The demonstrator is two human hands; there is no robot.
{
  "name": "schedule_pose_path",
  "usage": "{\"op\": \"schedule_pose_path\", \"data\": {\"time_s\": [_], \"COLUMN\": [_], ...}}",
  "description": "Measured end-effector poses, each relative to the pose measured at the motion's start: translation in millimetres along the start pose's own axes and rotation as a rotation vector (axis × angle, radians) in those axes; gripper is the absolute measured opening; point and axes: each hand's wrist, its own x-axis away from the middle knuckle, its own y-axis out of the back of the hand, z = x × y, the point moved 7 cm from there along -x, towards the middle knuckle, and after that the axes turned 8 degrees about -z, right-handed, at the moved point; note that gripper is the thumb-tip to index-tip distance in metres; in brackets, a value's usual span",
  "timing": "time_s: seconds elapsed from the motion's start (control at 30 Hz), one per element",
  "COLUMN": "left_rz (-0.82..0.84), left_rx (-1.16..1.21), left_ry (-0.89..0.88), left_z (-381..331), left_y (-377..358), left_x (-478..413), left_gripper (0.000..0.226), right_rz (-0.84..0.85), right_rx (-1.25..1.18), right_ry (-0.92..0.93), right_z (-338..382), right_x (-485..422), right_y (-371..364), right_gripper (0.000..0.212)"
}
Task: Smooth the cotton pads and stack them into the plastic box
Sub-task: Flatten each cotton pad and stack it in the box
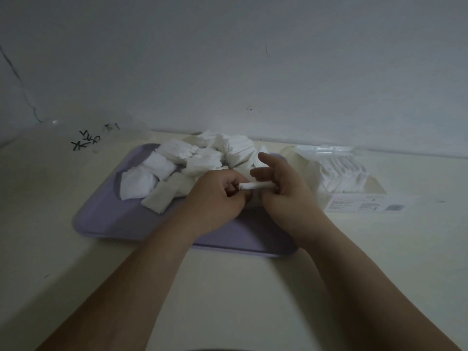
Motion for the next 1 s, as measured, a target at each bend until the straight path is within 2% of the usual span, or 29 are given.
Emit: {"op": "schedule_pose_path", "data": {"time_s": [0.1,0.2,0.3,0.37,0.47,0.63,0.77,0.83,0.9,0.97,1.0], "left_rz": [-0.047,-0.182,-0.089,0.002,0.023,-0.051,-0.01,0.064,0.106,0.092,0.081], "left_rx": [0.056,-0.065,-0.298,-0.39,-0.472,-0.448,-0.371,-0.347,-0.319,-0.307,-0.298], "left_ry": [0.012,-0.012,-0.122,-0.147,-0.148,-0.158,-0.07,-0.007,0.001,-0.007,-0.004], "left_z": [-0.2,3.2,0.0,0.2,0.4,1.7,4.8,7.9,6.2,3.1,2.1], "left_y": [3.6,13.5,5.0,-4.7,-9.3,-2.7,-1.4,-1.9,-2.8,-0.7,0.9], "left_x": [-0.9,-6.2,-13.2,-14.2,-13.2,-17.5,-12.8,-8.4,-5.8,-4.3,-3.3], "left_gripper": [0.012,0.034,0.039,0.037,0.031,0.048,0.012,0.043,0.059,0.054,0.044], "right_rz": [-0.082,-0.201,-0.325,-0.347,-0.357,-0.343,-0.326,-0.333,-0.335,-0.333,-0.333], "right_rx": [0.03,0.03,0.036,-0.018,-0.099,0.037,0.106,0.095,0.062,0.04,0.036], "right_ry": [0.008,-0.005,-0.006,-0.042,-0.125,-0.112,-0.083,-0.079,-0.09,-0.1,-0.104], "right_z": [-0.1,1.5,7.3,6.9,0.0,-3.7,-1.6,-0.2,0.1,-0.4,-0.8], "right_x": [-3.9,-4.0,-0.6,0.4,-1.5,-4.5,-5.0,-4.2,-3.1,-2.9,-3.2], "right_y": [8.9,18.1,28.0,30.1,32.1,30.9,29.8,30.7,30.7,31.7,32.4], "right_gripper": [0.044,0.037,0.045,0.05,0.046,0.044,0.043,0.045,0.047,0.048,0.049]}}
